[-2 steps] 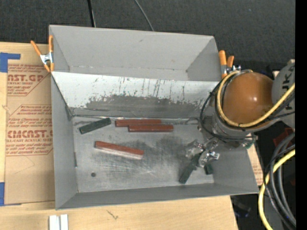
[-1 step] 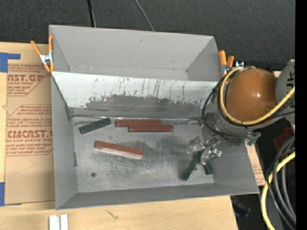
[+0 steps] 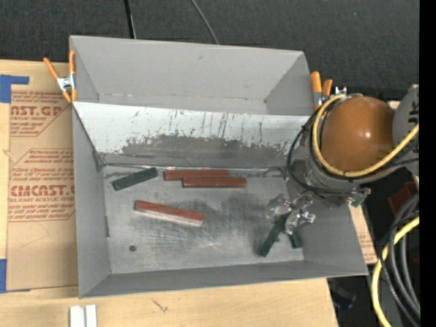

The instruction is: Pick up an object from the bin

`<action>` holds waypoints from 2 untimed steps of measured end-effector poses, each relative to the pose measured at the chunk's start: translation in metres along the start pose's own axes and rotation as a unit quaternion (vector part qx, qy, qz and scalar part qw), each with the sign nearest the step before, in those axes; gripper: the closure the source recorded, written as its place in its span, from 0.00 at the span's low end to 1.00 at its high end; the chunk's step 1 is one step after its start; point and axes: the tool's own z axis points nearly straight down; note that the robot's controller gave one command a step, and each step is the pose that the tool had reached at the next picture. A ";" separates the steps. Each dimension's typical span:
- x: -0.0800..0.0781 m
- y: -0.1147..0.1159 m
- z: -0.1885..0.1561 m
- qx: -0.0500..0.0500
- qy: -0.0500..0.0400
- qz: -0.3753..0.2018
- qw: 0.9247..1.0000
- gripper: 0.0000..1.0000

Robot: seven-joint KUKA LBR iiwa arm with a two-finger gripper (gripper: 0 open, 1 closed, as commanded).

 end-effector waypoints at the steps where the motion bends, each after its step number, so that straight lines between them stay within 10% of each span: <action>1: 0.000 0.001 -0.008 -0.003 0.002 0.000 1.000 1.00; 2: -0.001 0.000 -0.023 -0.001 0.000 0.000 1.000 1.00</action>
Offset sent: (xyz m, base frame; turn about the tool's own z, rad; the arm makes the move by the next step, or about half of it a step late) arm 0.0000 0.0000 0.0312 0.0000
